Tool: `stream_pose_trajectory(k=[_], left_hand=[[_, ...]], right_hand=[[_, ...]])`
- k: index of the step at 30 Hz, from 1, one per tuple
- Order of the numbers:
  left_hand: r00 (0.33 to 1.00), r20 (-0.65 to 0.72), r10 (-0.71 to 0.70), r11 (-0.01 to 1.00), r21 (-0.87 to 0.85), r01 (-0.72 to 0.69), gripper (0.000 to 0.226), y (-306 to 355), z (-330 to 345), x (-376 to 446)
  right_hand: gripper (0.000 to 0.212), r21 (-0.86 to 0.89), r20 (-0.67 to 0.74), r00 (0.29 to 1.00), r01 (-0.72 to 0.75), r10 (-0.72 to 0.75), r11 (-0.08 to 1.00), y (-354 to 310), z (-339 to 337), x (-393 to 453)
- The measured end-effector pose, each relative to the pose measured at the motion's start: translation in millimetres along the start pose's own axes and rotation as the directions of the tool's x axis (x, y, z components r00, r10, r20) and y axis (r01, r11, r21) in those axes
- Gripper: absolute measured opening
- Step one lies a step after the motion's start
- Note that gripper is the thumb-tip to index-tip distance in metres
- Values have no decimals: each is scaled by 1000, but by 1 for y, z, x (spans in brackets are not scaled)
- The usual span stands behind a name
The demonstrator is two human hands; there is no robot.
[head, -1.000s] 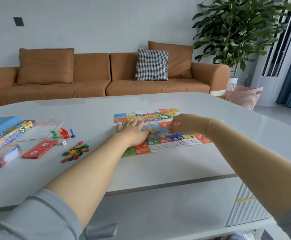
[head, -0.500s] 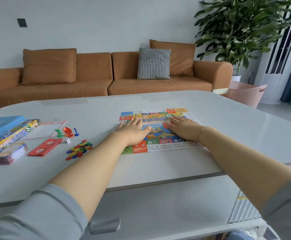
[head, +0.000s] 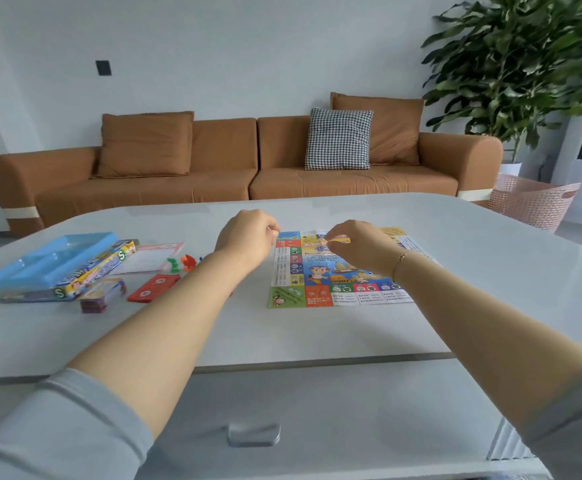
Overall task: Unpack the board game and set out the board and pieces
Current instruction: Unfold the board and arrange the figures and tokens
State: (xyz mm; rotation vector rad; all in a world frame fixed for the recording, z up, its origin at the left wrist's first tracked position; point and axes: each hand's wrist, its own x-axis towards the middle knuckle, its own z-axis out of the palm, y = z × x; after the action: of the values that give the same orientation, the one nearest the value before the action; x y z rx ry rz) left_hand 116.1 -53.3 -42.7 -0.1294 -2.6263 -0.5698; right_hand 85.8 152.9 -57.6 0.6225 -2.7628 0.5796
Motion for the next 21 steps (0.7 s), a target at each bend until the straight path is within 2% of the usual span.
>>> stream_pose_trajectory(k=[2,5,12,16,19,21], left_hand=[[1000,-19,-17,999,46,18,32,-16,-12,1],[997,26,-74,993,98,71,38,-42,-32,2],[962,115,-246,962,151,228,33,-111,-66,-5],[952,138,-274,952,177,248,37,-134,-71,-9],[947,200,-252,956,205,211,42,-139,-71,-12],[946,245,-213,972,154,179,43,-142,-70,-12]], right_hand=[[28,13,29,1000,-1,1,1000,-14,7,6],[28,34,66,998,17,-20,999,-31,17,17],[23,186,38,993,101,-110,977,-88,48,42],[28,260,107,981,130,-162,957,-123,69,56],[42,228,150,968,164,-201,960,-144,80,66],[48,217,178,958,185,-226,958,-154,83,71]])
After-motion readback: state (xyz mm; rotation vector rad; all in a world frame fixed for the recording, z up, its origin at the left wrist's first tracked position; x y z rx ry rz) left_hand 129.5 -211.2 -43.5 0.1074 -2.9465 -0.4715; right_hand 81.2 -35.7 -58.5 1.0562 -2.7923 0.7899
